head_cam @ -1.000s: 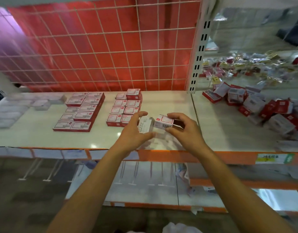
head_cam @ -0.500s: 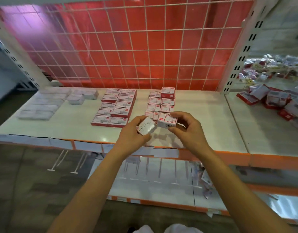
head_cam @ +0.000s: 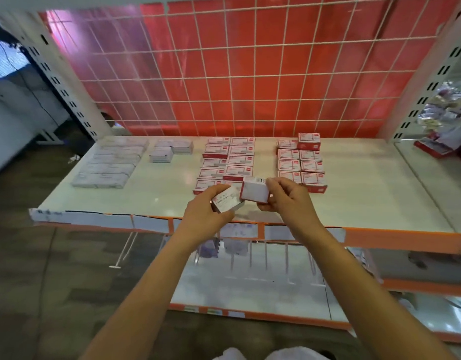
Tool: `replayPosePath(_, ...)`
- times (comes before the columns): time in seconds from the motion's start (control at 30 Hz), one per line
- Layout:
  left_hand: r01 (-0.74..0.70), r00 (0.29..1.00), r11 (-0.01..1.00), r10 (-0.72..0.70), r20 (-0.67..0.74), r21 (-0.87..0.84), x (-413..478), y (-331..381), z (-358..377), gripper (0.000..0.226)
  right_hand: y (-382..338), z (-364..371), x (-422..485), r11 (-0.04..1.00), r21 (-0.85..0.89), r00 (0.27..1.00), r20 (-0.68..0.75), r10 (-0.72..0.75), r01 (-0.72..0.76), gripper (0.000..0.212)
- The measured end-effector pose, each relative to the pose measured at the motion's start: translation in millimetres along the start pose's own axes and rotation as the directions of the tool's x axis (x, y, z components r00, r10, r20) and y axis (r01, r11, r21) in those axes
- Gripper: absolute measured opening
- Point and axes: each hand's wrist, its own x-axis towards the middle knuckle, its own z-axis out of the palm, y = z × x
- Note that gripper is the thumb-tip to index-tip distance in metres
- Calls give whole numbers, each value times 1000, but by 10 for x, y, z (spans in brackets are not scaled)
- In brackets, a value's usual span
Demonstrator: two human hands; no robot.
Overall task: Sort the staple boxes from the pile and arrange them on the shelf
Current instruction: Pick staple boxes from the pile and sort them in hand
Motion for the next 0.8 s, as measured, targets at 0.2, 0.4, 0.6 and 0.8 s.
replayPosePath(0.2,8,1000,999,-6,29,-43,31,-128,-84,48,-10,149,-12,998,-44,996,-73,-44,41,6)
replayPosePath(0.4,-41,993,997,47,107,-65,169,71,122,50,35,61,79,928,-324,940,-215,-263,185,29)
replayPosePath(0.6,-15,990,989,35,137,-145,465,240,261,42,40,-87,246,881,-363,943,-20,-332,303,38)
replayPosePath(0.8,75,969,971,-18,246,-225,733,326,323,44,46,-386,504,820,-459,936,90,-341,343,37)
